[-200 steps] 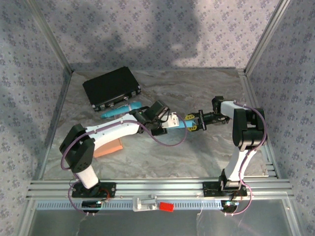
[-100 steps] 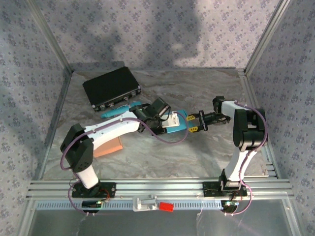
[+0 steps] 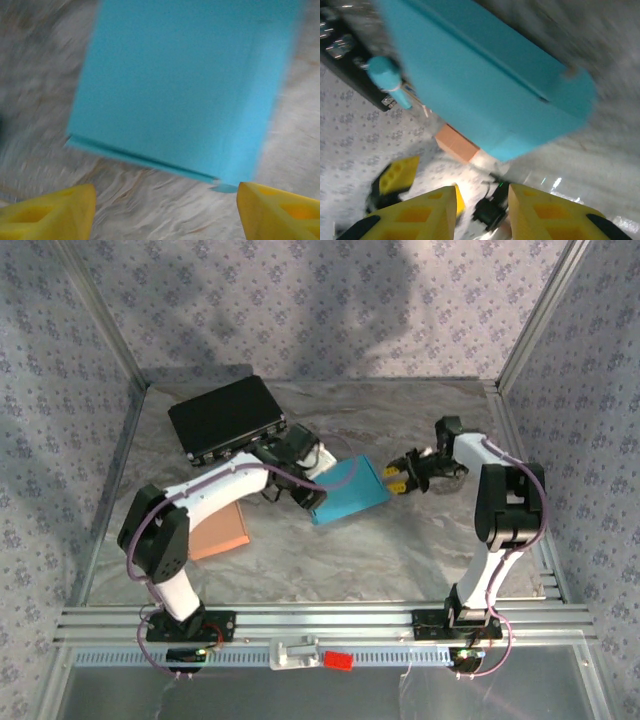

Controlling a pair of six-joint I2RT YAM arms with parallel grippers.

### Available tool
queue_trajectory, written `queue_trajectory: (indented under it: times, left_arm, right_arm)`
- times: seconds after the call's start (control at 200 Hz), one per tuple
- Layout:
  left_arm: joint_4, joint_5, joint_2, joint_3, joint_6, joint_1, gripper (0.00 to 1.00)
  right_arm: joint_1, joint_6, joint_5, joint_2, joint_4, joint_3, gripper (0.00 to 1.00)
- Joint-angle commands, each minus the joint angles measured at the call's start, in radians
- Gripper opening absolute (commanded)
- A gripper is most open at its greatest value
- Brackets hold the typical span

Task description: Fold the paper box

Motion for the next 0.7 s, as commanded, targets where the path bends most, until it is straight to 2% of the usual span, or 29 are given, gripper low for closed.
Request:
queue_trajectory:
  times: [0.0,0.055,0.2,0.295,0.375,0.535,0.695]
  left_arm:
    - [0.000,0.166,0.034,-0.016,-0.404,0.091,0.74]
    - [0.048,0.147,0.013,-0.053,-0.533,0.099,0.75]
    - [0.253,0.239,-0.025,-0.175,-0.860,0.131,0.68]
    - [0.212,0.226,-0.008,-0.134,-0.973,0.106,0.67]
    - [0.295,0.237,-0.006,-0.177,-1.082,0.101,0.64]
    - [0.362,0.219,0.040,-0.218,-1.108,0.104,0.60]
    - [0.453,0.256,0.074,-0.254,-1.107,0.116,0.47]
  right_arm:
    - [0.002,-0.206,0.157,-0.014,0.015,0.118,0.41]
    - [0.009,-0.254,0.193,0.004,0.045,0.147,0.45]
    - [0.014,-0.365,0.271,0.032,0.168,0.141,0.50]
    - [0.014,-0.431,0.290,0.079,0.127,0.196,0.52]
    - [0.022,-0.466,0.303,0.111,0.109,0.220,0.51]
    - [0.028,-0.476,0.261,0.161,0.134,0.213,0.51]
    - [0.047,-0.511,0.230,0.189,0.127,0.209,0.52]
